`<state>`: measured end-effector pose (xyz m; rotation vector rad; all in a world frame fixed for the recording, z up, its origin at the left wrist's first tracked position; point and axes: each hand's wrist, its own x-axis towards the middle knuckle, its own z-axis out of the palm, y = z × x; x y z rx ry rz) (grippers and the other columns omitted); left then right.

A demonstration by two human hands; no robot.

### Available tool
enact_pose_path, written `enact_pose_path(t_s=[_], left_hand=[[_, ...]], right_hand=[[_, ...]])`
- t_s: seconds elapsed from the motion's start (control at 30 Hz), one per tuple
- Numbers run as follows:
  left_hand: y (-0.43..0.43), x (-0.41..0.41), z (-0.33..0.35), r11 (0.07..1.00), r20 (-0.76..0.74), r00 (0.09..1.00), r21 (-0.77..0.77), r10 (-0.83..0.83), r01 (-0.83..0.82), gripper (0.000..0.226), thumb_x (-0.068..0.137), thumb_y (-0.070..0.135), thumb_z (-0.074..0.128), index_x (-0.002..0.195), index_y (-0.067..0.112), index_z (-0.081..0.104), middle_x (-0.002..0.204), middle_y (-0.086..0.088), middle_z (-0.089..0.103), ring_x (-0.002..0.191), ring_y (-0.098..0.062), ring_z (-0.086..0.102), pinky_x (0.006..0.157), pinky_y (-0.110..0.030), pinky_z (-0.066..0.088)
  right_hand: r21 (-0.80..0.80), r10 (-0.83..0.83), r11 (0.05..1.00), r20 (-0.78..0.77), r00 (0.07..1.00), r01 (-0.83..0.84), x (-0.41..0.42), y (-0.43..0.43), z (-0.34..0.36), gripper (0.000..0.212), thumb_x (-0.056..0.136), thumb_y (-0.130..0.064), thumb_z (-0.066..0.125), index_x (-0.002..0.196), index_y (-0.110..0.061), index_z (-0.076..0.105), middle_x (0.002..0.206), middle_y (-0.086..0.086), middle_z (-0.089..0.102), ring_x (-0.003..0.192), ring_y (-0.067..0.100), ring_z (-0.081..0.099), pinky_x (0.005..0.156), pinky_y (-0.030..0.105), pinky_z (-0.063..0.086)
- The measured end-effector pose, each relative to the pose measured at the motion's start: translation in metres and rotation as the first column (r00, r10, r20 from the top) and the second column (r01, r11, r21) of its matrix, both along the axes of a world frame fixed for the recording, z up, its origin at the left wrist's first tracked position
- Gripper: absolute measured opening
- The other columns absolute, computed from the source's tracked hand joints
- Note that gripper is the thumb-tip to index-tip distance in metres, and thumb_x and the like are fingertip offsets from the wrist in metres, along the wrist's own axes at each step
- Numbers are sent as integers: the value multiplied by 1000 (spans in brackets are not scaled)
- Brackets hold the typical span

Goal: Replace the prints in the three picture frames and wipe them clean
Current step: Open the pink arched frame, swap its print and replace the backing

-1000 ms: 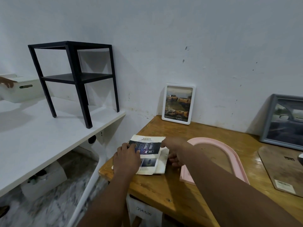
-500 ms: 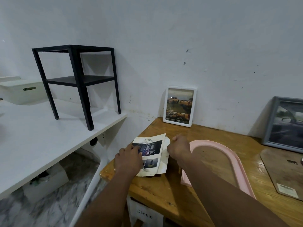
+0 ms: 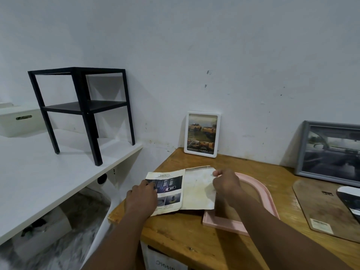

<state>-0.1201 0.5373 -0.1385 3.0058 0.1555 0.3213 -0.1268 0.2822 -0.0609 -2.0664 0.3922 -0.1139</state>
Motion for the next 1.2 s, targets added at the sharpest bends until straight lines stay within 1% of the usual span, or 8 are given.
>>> enact_pose_path(t_s=[0.2, 0.33, 0.43, 0.5, 0.63, 0.8, 0.9, 1.2], left_hand=[[-8, 2, 13, 992, 21, 996, 98, -81, 79, 52, 97, 45, 57, 145, 29, 47, 144, 2, 53, 125, -20, 54, 108, -38, 42], [-52, 5, 30, 954, 145, 971, -204, -191, 218, 40, 98, 35, 61, 138, 30, 58, 144, 5, 57, 126, -17, 56, 107, -35, 45], [-99, 3, 37, 861, 76, 936, -372, -343, 346, 40, 101, 37, 56, 140, 28, 54, 144, 3, 56, 129, -20, 54, 105, -36, 43], [-125, 1, 33, 823, 19, 911, -420, -412, 381, 41, 101, 40, 55, 141, 30, 53, 143, 3, 57, 128, -19, 54, 101, -33, 45], [-151, 0, 22, 814, 12, 876, -363, -482, 453, 46, 101, 42, 54, 145, 32, 48, 153, 6, 45, 138, -17, 43, 113, -34, 35], [-154, -1, 20, 824, 80, 864, -268, -498, 499, 39, 98, 40, 59, 134, 25, 63, 152, 8, 44, 133, -16, 48, 110, -31, 37], [-152, -1, 18, 811, 77, 858, -295, -508, 506, 39, 96, 41, 62, 131, 25, 63, 139, 8, 56, 123, -11, 53, 104, -27, 43], [-157, 2, 13, 796, 123, 885, -395, -449, 459, 29, 90, 42, 67, 116, 29, 67, 117, 12, 63, 104, -7, 57, 89, -24, 48]], right_hand=[[-26, -16, 1000, 24, 1000, 17, -1, -72, 1, 30, 97, 6, 46, 109, -11, 68, 115, 9, 59, 104, 25, 54, 89, 38, 53], [-123, -4, 992, 8, 1000, 5, -13, -107, -8, 28, 96, 2, 44, 100, -11, 69, 111, 13, 64, 93, 25, 59, 76, 38, 52], [-204, -11, 979, 25, 1000, 16, -23, -120, -17, 20, 97, -3, 50, 107, -8, 67, 109, 9, 61, 96, 23, 55, 73, 32, 47], [-253, -16, 967, 40, 999, 25, -26, -127, -23, 18, 95, -7, 53, 108, -10, 67, 107, 8, 62, 91, 21, 56, 74, 33, 49], [-362, -23, 932, -17, 1000, 15, -33, -135, -30, 18, 96, -19, 60, 114, -19, 61, 97, -3, 55, 84, 14, 54, 68, 28, 50], [-505, 9, 863, -37, 999, -26, -41, -137, -38, 35, 94, -27, 61, 128, -22, 55, 122, 4, 60, 105, 21, 56, 87, 35, 54], [-634, 2, 773, -38, 999, -26, -43, -130, -45, 44, 94, -35, 58, 135, -22, 51, 140, 7, 47, 127, 28, 41, 100, 40, 45], [-686, 31, 727, -12, 999, -31, -47, -121, -53, 39, 95, -41, 53, 129, -22, 58, 136, 4, 53, 122, 25, 46, 99, 41, 47]])
